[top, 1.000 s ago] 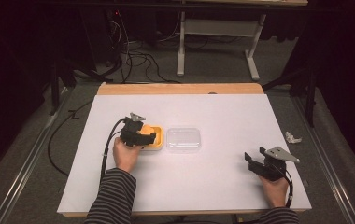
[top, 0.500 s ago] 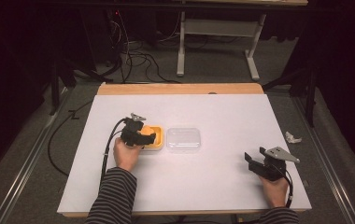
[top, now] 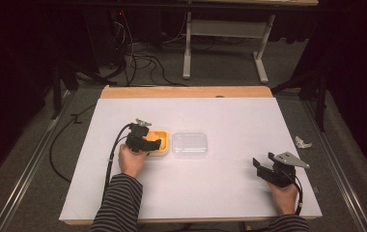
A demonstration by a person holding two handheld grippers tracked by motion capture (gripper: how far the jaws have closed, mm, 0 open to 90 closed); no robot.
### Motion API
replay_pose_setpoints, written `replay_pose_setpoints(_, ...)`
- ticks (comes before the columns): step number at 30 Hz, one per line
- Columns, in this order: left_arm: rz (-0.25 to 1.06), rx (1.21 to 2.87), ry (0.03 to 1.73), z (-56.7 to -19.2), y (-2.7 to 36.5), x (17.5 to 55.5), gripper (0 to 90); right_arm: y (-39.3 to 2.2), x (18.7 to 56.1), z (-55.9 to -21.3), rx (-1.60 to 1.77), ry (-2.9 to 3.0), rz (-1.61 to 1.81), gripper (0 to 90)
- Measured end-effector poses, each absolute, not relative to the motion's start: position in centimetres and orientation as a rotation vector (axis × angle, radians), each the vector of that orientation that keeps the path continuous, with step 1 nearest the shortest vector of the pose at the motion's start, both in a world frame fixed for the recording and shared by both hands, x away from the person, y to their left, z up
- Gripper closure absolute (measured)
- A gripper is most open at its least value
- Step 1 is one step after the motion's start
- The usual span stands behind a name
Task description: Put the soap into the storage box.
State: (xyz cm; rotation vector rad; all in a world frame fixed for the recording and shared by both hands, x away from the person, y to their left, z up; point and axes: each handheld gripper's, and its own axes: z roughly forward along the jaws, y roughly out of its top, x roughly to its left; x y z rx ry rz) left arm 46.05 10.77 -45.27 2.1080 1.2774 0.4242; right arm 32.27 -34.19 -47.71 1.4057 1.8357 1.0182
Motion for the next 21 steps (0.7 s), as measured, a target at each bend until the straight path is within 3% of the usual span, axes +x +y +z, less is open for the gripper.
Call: replay_pose_setpoints(21,0.455,2.126,1.279,-45.67,10.66,46.10,26.9,-34.25,32.29,-47.71,1.402,1.842,1.023,32.6)
